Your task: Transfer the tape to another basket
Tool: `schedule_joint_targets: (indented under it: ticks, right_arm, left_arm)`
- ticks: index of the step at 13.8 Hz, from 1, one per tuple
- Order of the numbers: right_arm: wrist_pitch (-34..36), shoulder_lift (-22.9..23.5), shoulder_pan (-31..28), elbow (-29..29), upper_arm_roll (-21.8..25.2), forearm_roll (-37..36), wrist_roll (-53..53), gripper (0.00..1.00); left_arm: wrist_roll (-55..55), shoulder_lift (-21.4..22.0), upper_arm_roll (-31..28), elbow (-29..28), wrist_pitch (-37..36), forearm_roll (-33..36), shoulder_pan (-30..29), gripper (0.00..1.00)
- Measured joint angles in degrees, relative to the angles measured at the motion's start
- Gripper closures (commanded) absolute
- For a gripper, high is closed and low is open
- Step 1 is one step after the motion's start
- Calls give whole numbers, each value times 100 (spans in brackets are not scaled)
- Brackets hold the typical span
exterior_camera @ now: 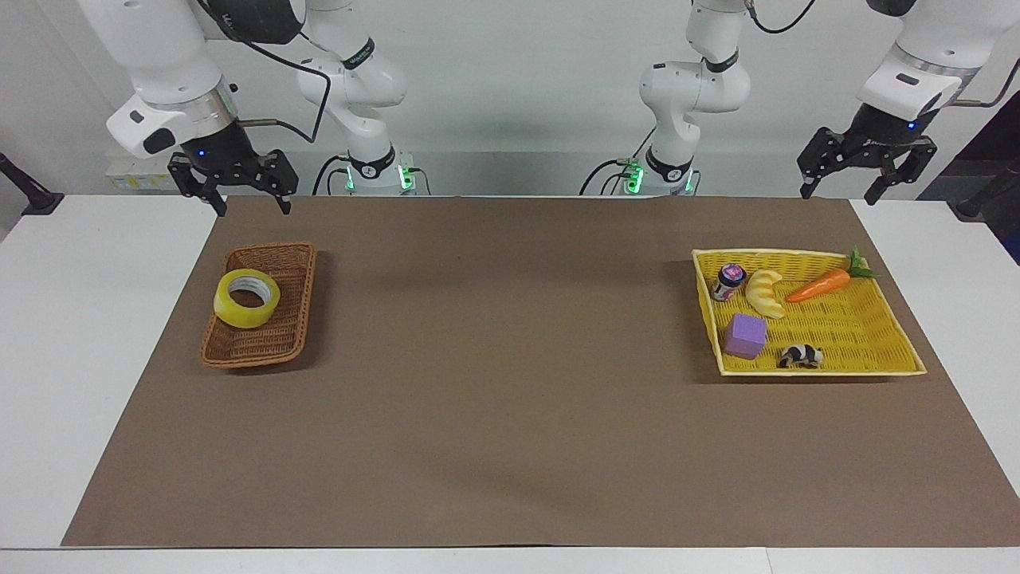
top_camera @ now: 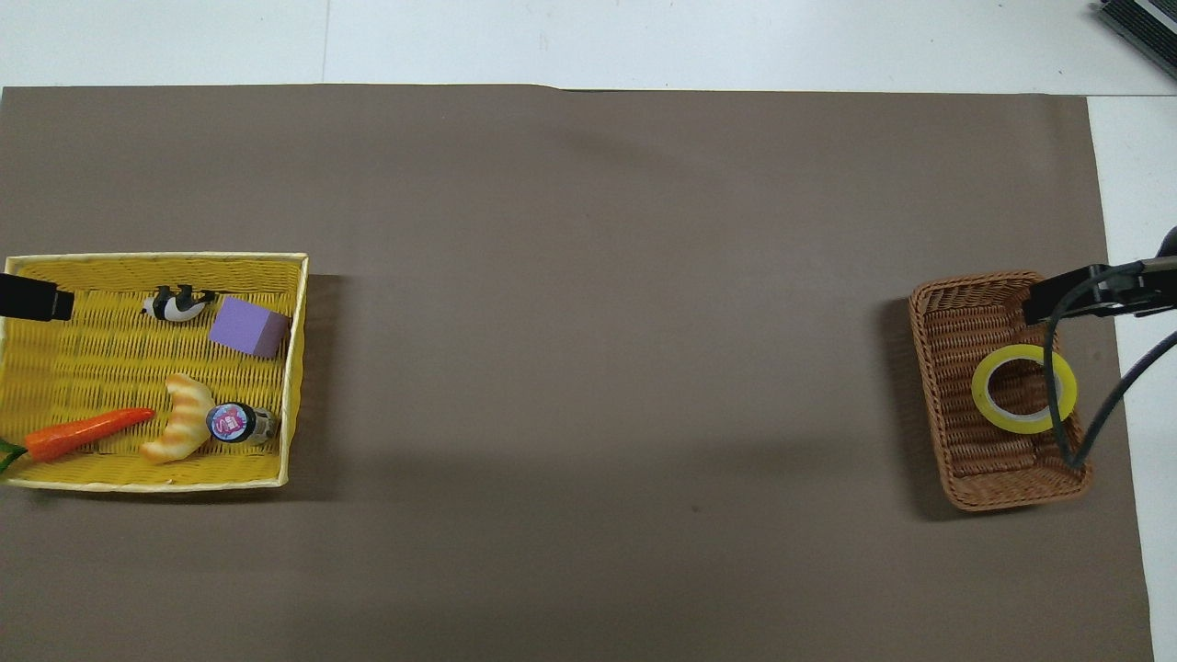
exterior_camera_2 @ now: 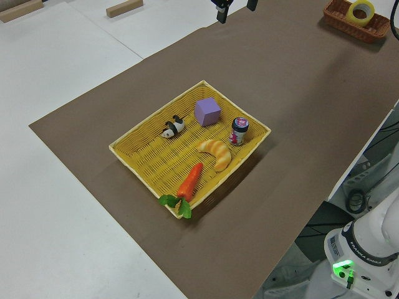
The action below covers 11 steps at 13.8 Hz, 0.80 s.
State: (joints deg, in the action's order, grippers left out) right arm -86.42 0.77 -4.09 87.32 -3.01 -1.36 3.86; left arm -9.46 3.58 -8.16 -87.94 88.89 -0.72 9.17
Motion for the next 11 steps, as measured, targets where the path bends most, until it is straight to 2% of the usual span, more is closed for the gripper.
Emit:
schedule_joint_targets:
  ticks: [11]
  right_arm:
    - [0,0,-10,-2,6,104,0,0]
  left_arm:
    - [0,0,0,0,0,0,0,0]
